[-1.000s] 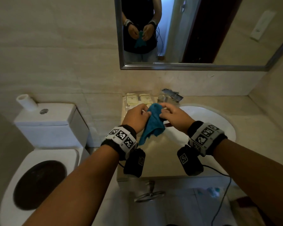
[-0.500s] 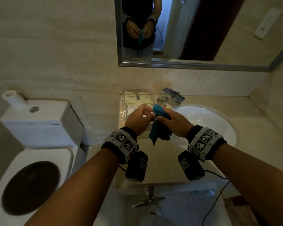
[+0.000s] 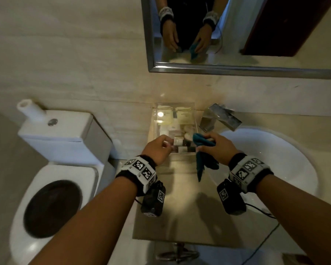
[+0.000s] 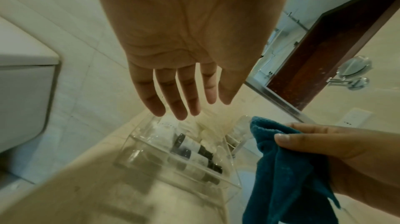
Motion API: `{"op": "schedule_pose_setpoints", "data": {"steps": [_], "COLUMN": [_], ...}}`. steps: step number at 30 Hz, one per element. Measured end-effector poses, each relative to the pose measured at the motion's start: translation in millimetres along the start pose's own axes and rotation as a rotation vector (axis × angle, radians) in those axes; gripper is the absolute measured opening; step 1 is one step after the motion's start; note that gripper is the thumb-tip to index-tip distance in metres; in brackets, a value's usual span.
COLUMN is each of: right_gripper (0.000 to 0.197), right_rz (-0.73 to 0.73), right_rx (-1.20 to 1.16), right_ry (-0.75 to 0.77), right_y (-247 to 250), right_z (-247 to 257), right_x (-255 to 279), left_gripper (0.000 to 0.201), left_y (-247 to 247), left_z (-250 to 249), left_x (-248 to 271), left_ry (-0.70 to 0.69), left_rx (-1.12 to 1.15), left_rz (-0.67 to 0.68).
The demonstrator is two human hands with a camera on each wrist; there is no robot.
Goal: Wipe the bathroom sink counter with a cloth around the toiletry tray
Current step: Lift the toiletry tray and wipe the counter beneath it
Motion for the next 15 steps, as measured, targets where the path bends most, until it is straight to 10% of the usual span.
{"op": "schedule_pose_setpoints", "data": {"steps": [15], "right_gripper": [0.034], "right_rz": [-0.105], "right_rx": [0.209], "right_ry": [-0.213], "right_y": [-13.6], "right_z": [5.2], "right_x": [-53.8], "left_gripper": [0.039], "left_y": [53.0], "left_z": [47.7], "left_x": [-76.9], "left_ry": [0.103], "left_rx": [-0.073], "left_rz": [0.109]}}
Point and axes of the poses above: each hand's wrist, its own x-axis away from the middle knuckle, its own y-axis out of the back of the hand, z = x × y, the point moved 2 cm from there along -x, towards the middle knuckle, and after that the axes turned 15 degrees about x, right-handed, at the moved point
